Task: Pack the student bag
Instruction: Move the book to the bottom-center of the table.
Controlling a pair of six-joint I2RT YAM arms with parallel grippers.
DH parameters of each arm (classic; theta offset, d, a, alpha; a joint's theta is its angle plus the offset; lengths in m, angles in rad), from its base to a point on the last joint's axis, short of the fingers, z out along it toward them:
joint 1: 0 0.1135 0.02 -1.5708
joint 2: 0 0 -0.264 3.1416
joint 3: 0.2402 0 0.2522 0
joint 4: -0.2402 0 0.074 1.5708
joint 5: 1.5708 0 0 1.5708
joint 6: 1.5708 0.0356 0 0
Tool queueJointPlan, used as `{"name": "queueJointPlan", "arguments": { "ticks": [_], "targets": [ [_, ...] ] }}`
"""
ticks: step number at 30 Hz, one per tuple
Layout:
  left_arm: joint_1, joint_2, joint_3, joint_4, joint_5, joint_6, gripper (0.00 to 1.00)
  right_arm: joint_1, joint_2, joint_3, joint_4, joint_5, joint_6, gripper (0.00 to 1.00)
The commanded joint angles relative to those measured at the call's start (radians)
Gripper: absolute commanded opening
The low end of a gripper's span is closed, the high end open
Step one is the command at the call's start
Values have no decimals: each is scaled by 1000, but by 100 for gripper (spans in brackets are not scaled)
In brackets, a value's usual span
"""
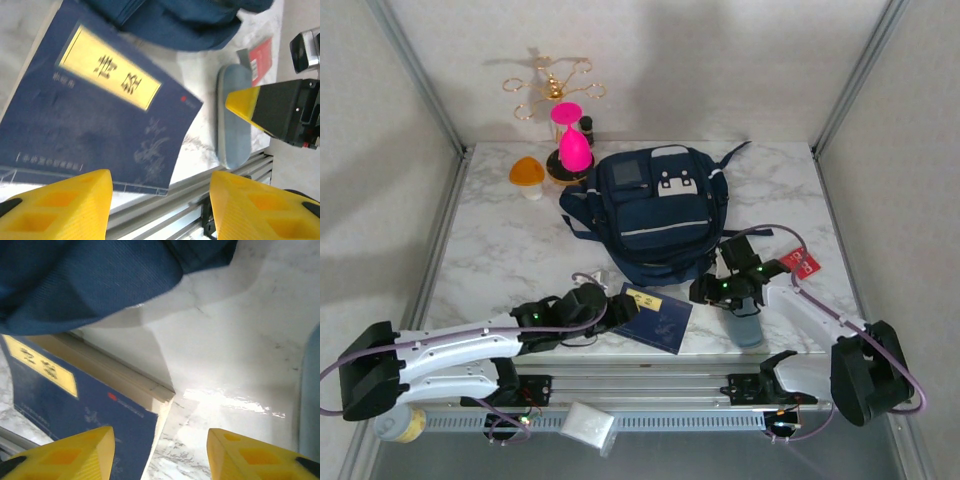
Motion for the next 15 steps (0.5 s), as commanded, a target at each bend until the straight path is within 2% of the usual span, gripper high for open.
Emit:
{"name": "queueJointPlan", "arguments": {
  "ticks": [1, 7, 15],
  "targets": [
    [-26, -35, -37, 65, -87, -147, 55, 27, 26, -47, 86, -73, 15, 54],
    [-26, -22, -112, 151, -53, -168, 58, 92, 12, -146, 219, -137, 119, 56],
    [-1, 13, -157, 236, -10, -171, 60, 207, 39, -178, 418, -174, 270, 58]
  ]
}}
